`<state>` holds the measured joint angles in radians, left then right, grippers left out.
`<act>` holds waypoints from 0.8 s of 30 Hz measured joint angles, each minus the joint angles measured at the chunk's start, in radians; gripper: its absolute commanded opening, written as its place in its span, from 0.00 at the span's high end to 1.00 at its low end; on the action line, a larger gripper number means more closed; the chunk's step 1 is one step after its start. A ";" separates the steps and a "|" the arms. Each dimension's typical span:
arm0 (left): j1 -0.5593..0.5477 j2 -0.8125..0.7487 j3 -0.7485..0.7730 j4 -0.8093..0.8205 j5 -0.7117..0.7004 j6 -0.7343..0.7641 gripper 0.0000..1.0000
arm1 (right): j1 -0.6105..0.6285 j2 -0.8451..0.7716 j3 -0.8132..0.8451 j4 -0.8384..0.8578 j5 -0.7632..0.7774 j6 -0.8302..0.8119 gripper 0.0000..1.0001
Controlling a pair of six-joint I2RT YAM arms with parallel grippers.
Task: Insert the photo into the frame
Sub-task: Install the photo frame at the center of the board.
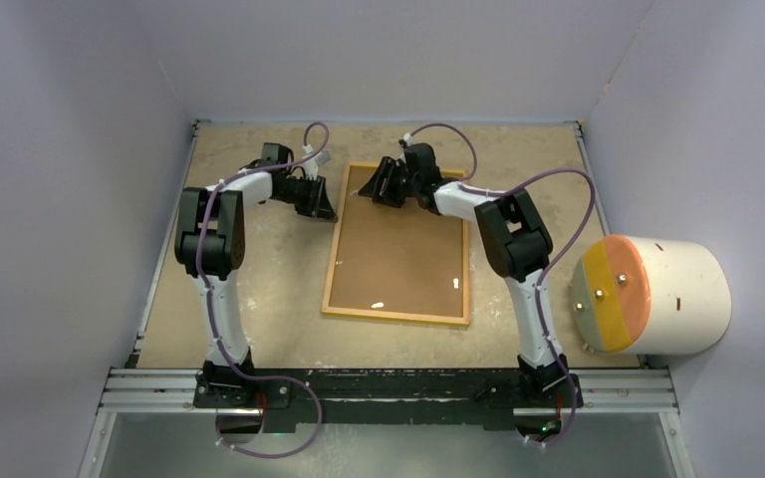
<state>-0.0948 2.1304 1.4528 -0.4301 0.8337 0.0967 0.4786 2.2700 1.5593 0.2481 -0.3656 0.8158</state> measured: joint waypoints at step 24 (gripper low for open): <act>0.000 0.004 -0.013 0.026 0.023 0.005 0.83 | 0.031 0.151 0.186 0.057 -0.038 0.075 0.49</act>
<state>-0.0944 2.1345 1.4395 -0.4042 0.8570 0.1013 0.5098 2.4214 1.7454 0.3050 -0.4038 0.8906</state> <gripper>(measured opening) 0.177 0.513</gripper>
